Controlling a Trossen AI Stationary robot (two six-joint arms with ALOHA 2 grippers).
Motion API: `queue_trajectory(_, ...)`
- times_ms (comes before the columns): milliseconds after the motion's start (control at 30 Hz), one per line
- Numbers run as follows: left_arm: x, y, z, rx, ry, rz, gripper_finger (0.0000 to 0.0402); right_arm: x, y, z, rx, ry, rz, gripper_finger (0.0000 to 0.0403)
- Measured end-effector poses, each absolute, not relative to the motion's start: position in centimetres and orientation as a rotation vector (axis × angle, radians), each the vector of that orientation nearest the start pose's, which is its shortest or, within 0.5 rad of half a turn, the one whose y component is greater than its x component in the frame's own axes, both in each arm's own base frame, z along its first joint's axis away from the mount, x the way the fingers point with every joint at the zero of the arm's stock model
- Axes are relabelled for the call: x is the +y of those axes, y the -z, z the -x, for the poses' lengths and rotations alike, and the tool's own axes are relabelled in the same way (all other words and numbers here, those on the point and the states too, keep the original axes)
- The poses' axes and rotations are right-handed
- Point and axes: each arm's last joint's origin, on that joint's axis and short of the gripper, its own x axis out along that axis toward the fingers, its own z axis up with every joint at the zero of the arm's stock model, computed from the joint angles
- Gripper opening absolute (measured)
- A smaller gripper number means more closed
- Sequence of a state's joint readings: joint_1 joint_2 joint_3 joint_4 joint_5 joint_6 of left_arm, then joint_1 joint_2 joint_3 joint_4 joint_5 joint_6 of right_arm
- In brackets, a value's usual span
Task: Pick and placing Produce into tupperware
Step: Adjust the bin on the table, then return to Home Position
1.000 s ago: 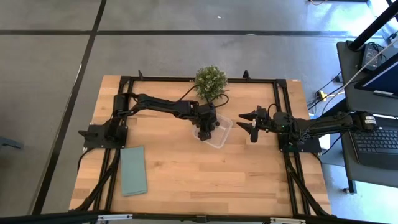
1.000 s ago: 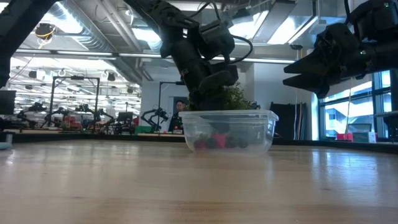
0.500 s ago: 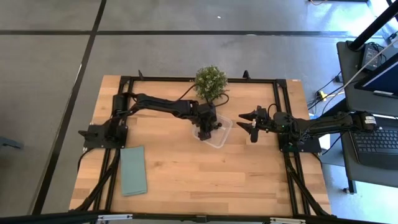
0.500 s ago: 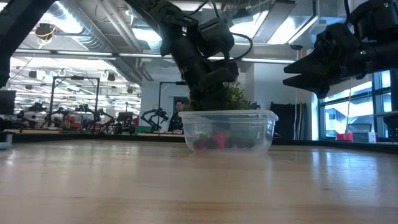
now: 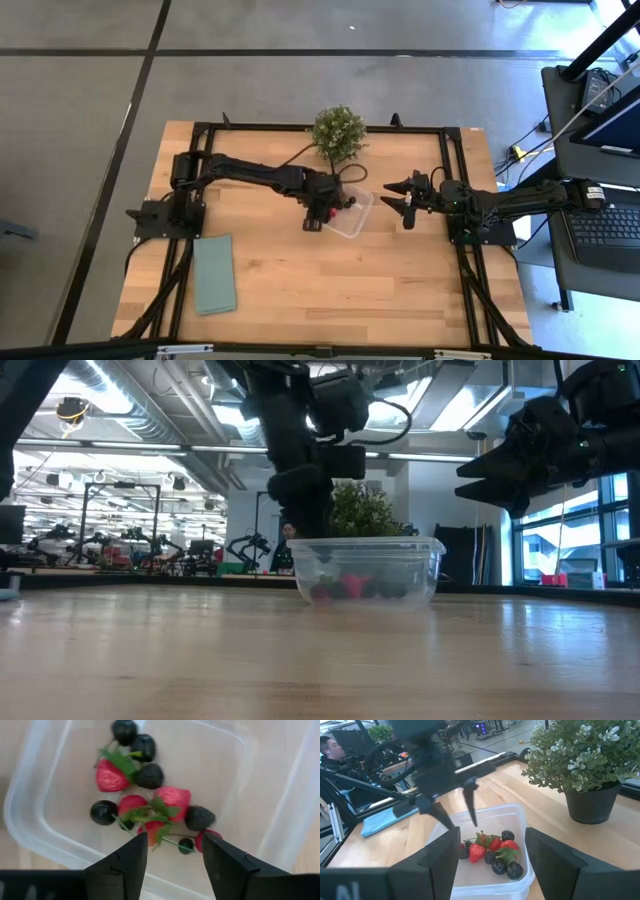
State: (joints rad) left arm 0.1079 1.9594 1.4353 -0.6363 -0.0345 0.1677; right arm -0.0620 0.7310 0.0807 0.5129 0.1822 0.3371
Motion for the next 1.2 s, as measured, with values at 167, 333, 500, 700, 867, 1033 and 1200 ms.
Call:
queue_trajectory(167,2.8,-18.7,-39.7,1.196,-0.006,-0.175,0.0178,-1.5,-16.6,-14.9,0.095,0.264,-0.326,0.0226)
queue_trajectory(333,1.1,-18.5,-39.1,1.271,0.021,-0.152,0.0183,-1.5,-16.6,-14.9,0.095,0.264,-0.327,0.0226)
queue_trajectory(500,-0.4,-18.4,-39.1,1.266,0.007,-0.05,0.0184,-1.5,-16.6,-14.9,0.095,0.263,-0.326,0.0226)
queue_trajectory(700,-1.6,-18.5,-39.2,1.26,-0.002,0.032,0.0176,-1.4,-16.6,-14.9,0.095,0.263,-0.327,0.0226)
queue_trajectory(867,-2.0,-18.5,-39.2,1.257,0.0,0.033,0.0173,-1.4,-16.6,-15.0,0.1,0.236,-0.329,0.0226)
queue_trajectory(1033,-1.3,-19.8,-38.8,1.226,-0.031,0.0,0.0178,-1.3,-16.6,-15.0,0.104,0.211,-0.334,0.0226)
queue_trajectory(1200,1.0,-23.9,-37.4,1.124,-0.123,-0.002,0.018,-1.3,-16.7,-15.0,0.098,0.21,-0.333,0.0226)
